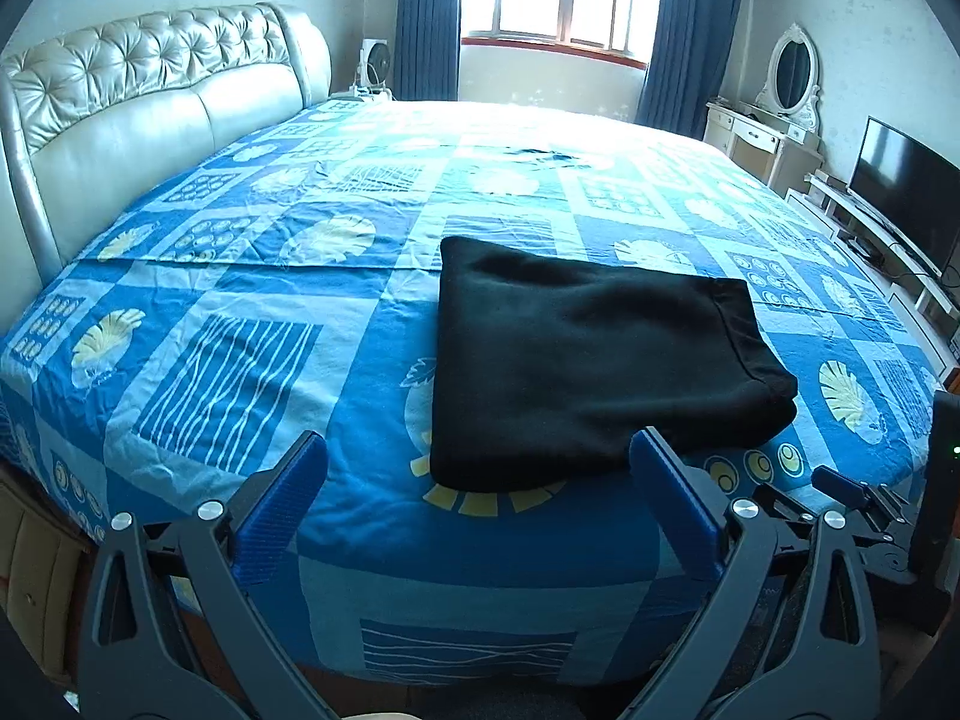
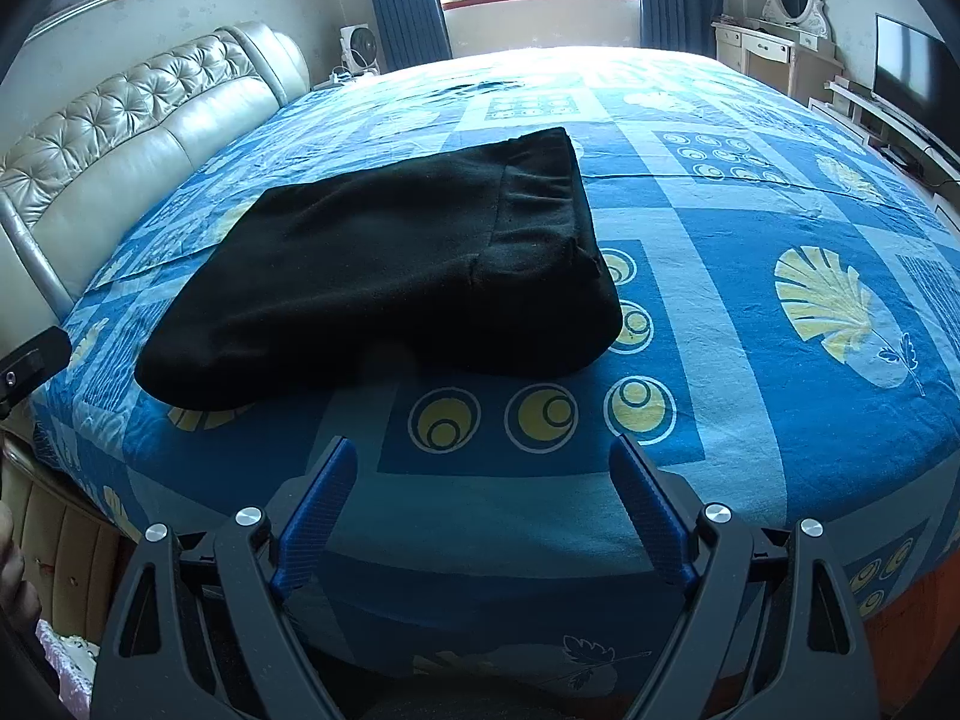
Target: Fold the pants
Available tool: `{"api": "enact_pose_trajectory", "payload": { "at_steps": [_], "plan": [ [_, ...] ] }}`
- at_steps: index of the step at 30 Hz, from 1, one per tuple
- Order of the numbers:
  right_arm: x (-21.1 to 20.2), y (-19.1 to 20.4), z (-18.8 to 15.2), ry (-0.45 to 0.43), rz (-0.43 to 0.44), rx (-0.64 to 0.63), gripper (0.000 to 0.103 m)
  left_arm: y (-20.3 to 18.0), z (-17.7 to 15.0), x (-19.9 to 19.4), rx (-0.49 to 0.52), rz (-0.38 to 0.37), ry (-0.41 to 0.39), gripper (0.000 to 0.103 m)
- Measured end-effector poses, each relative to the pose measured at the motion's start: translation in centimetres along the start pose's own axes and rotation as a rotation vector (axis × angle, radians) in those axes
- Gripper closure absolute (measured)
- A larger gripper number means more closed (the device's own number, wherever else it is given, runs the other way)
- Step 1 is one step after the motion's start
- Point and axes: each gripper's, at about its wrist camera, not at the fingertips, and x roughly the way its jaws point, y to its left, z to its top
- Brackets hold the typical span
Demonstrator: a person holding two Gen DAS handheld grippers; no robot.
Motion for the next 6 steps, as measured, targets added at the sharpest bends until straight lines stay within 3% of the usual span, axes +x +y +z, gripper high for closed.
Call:
{"api": "enact_pose_trajectory", "payload": {
  "at_steps": [2, 6],
  "plan": [
    [-0.8, -0.6, 1.8, -0.002, 0.061, 0.01, 0.018, 1.0, 1.8, 1.0, 0.026, 0.0, 0.005, 0.002],
    [-0.9, -3.6, 9.5, -0.09, 0.097, 0.022, 0.017, 7.0, 6.7, 5.7, -0.075, 0.065, -0.009, 0.002]
  ]
}}
